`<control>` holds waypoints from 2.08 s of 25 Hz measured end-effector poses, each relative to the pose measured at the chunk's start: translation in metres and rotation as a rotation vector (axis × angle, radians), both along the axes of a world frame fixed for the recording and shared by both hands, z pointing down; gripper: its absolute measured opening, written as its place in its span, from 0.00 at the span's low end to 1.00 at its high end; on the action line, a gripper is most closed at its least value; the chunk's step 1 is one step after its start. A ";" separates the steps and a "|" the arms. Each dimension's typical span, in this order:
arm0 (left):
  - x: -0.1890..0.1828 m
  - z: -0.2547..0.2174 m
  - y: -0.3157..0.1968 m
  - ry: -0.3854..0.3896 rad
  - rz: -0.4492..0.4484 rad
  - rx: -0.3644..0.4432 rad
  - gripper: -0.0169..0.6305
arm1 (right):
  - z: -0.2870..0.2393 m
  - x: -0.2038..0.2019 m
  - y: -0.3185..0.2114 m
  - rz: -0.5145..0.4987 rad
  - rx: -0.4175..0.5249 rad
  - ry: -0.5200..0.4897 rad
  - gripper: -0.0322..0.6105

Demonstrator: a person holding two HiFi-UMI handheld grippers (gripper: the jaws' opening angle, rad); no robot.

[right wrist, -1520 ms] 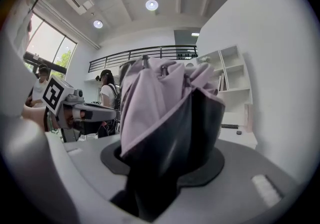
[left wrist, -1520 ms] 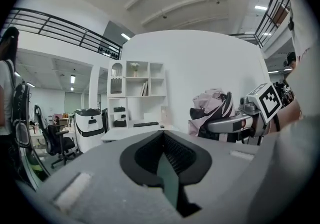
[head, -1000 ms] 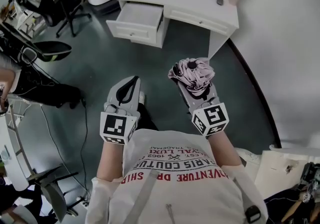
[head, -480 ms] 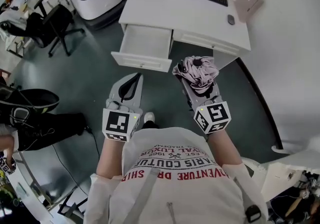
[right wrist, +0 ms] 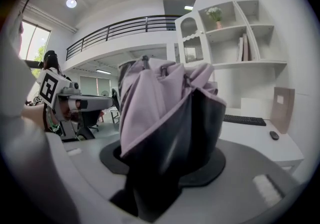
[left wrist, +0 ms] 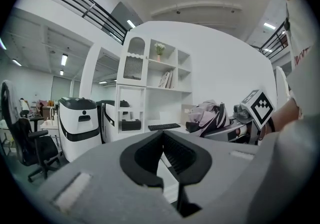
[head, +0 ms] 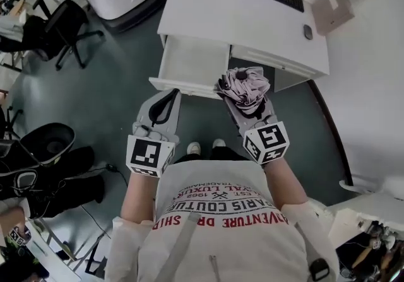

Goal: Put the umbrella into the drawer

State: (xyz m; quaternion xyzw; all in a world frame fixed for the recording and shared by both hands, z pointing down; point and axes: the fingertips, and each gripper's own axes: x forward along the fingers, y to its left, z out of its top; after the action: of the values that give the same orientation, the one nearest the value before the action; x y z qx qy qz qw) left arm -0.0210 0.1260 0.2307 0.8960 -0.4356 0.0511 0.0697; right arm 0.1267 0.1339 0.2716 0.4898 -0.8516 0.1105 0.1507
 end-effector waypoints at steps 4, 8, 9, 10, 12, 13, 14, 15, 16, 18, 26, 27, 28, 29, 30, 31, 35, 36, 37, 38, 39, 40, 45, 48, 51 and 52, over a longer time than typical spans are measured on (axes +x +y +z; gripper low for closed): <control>-0.008 0.012 -0.035 0.019 -0.038 -0.007 0.04 | 0.028 -0.023 -0.040 -0.108 -0.062 0.037 0.39; -0.013 0.029 -0.075 0.006 -0.073 -0.010 0.04 | 0.065 -0.042 -0.088 -0.228 -0.137 0.061 0.39; -0.014 0.034 -0.087 0.004 -0.075 -0.017 0.04 | 0.075 -0.046 -0.102 -0.253 -0.153 0.072 0.39; -0.014 0.041 -0.098 0.004 -0.078 -0.025 0.04 | 0.086 -0.050 -0.116 -0.278 -0.170 0.087 0.39; -0.014 0.055 -0.118 0.009 -0.093 -0.043 0.04 | 0.112 -0.055 -0.138 -0.332 -0.210 0.122 0.39; -0.015 0.063 -0.126 0.010 -0.105 -0.053 0.04 | 0.127 -0.057 -0.147 -0.358 -0.234 0.143 0.39; -0.015 0.071 -0.135 0.009 -0.116 -0.062 0.04 | 0.144 -0.059 -0.155 -0.382 -0.259 0.166 0.39; -0.017 0.079 -0.143 0.006 -0.128 -0.070 0.04 | 0.161 -0.061 -0.162 -0.404 -0.284 0.188 0.39; -0.019 0.087 -0.152 0.004 -0.142 -0.080 0.04 | 0.178 -0.063 -0.168 -0.426 -0.313 0.208 0.39; -0.025 0.103 -0.165 -0.002 -0.172 -0.105 0.04 | 0.211 -0.069 -0.178 -0.470 -0.376 0.237 0.39; -0.050 0.177 -0.188 0.014 -0.274 -0.221 0.04 | 0.326 -0.094 -0.199 -0.604 -0.569 0.319 0.40; -0.053 0.184 -0.188 0.018 -0.286 -0.240 0.04 | 0.337 -0.096 -0.198 -0.614 -0.594 0.327 0.40; -0.057 0.191 -0.188 0.019 -0.296 -0.255 0.04 | 0.348 -0.098 -0.199 -0.617 -0.615 0.333 0.40; -0.060 0.197 -0.189 0.021 -0.306 -0.266 0.04 | 0.358 -0.099 -0.200 -0.612 -0.634 0.337 0.40; -0.063 0.202 -0.191 0.025 -0.318 -0.273 0.04 | 0.369 -0.099 -0.202 -0.603 -0.653 0.341 0.40; -0.065 0.207 -0.193 0.030 -0.328 -0.280 0.04 | 0.379 -0.098 -0.204 -0.593 -0.673 0.344 0.40; -0.068 0.225 -0.200 0.042 -0.346 -0.303 0.04 | 0.419 -0.095 -0.205 -0.575 -0.743 0.359 0.40; -0.067 0.230 -0.201 0.047 -0.346 -0.309 0.04 | 0.427 -0.094 -0.204 -0.574 -0.755 0.363 0.40; -0.067 0.234 -0.202 0.051 -0.345 -0.313 0.04 | 0.434 -0.094 -0.203 -0.573 -0.765 0.367 0.40; -0.067 0.237 -0.204 0.055 -0.342 -0.314 0.04 | 0.441 -0.094 -0.202 -0.574 -0.772 0.369 0.40; -0.066 0.240 -0.206 0.056 -0.337 -0.315 0.04 | 0.447 -0.095 -0.202 -0.575 -0.780 0.369 0.40; -0.065 0.244 -0.207 0.053 -0.328 -0.316 0.04 | 0.452 -0.096 -0.202 -0.575 -0.789 0.365 0.40; -0.060 0.257 -0.210 0.042 -0.288 -0.329 0.04 | 0.466 -0.100 -0.204 -0.565 -0.795 0.333 0.43; -0.060 0.261 -0.208 0.043 -0.280 -0.341 0.04 | 0.467 -0.100 -0.204 -0.547 -0.775 0.307 0.48; -0.055 0.262 -0.207 0.042 -0.250 -0.346 0.04 | 0.463 -0.098 -0.204 -0.536 -0.759 0.302 0.55; -0.053 0.260 -0.207 0.044 -0.235 -0.345 0.04 | 0.459 -0.097 -0.205 -0.533 -0.751 0.302 0.56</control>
State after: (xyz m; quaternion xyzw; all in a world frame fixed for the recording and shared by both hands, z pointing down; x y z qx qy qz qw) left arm -0.0736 -0.0814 0.4910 0.8146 -0.5204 0.0967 0.2372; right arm 0.0299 -0.0708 0.7303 0.1768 -0.8173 0.2954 0.4621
